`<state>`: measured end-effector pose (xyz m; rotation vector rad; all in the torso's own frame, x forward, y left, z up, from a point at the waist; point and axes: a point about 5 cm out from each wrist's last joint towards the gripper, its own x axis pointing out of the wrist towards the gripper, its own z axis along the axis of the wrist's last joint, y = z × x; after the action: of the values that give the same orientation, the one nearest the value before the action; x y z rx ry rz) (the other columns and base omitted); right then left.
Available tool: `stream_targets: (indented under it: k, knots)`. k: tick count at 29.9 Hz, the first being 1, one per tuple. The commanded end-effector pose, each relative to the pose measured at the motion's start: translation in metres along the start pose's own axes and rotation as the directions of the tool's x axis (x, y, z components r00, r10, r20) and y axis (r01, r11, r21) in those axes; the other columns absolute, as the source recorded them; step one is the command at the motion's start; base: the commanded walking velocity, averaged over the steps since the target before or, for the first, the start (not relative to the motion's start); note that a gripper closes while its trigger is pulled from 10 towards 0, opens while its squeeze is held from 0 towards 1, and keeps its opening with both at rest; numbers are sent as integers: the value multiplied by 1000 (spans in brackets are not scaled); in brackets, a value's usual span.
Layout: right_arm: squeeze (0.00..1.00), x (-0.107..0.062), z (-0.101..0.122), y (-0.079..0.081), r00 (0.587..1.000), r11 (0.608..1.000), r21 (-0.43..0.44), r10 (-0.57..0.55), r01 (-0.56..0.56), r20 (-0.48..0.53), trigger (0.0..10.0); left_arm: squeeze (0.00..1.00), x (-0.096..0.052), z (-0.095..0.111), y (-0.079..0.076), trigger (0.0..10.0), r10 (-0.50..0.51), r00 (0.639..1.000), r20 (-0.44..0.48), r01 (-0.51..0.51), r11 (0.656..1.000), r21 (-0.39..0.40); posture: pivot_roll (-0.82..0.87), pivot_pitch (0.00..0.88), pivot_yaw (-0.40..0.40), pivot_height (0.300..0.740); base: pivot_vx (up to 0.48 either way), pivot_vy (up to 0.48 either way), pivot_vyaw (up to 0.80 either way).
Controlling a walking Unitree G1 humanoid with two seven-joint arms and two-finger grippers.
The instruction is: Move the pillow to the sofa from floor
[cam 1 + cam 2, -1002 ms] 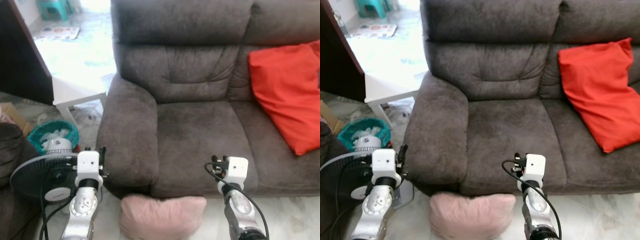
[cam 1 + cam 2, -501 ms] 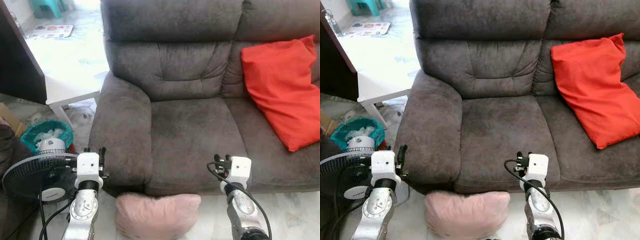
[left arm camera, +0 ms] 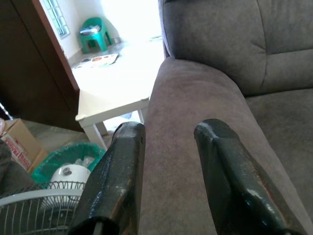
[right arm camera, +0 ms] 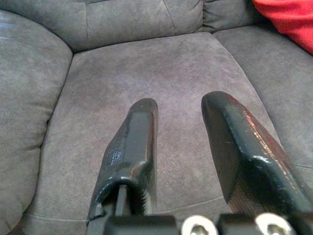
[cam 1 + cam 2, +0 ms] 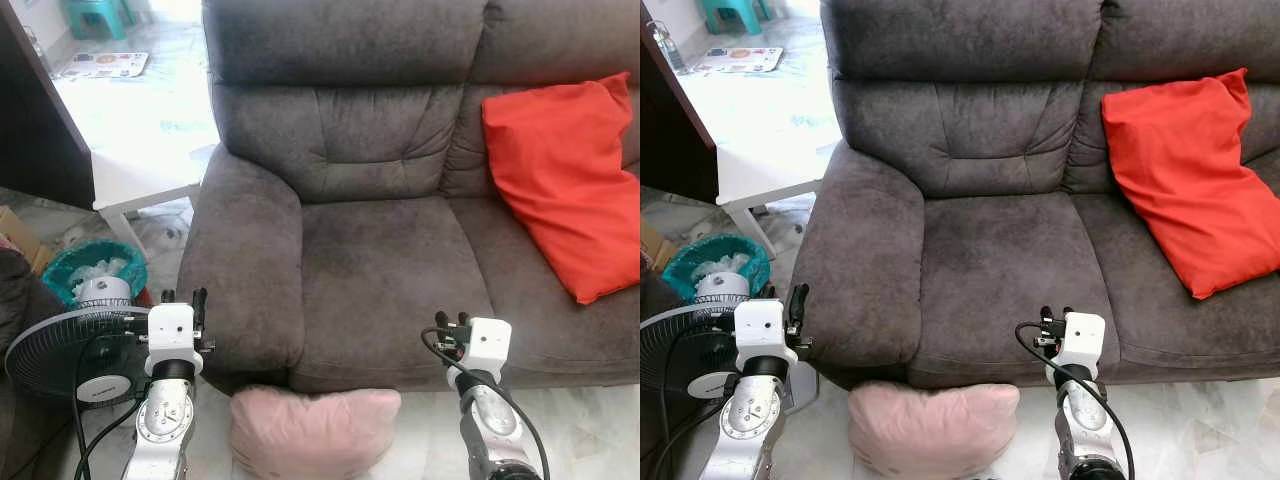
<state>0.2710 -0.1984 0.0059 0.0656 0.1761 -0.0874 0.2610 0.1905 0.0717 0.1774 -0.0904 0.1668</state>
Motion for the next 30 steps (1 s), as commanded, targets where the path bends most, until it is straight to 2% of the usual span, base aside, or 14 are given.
stream_targets:
  k: [1,15,26,30]
  knots:
    - [0,0,-2,-3,1000,1000,-1,-12,12,-22,10000,0,-1,2,-2,10000,-16,1000,0,16,1000,5,189,67,-29,736,0,0,0]
    - [0,3,1,4,1000,1000,-18,18,-18,-16,10000,0,-2,0,-4,10000,-20,1000,-20,20,1000,2,190,82,-35,643,0,0,0]
    - [0,4,2,9,999,998,-39,44,-45,-12,10000,0,-2,-1,-5,10000,-21,999,-37,21,1000,-1,194,87,-39,643,0,0,0]
    - [0,4,1,12,998,997,-42,62,-62,-18,10000,0,-4,-9,-7,10000,-46,995,-87,45,999,-14,197,92,-40,643,0,0,0]
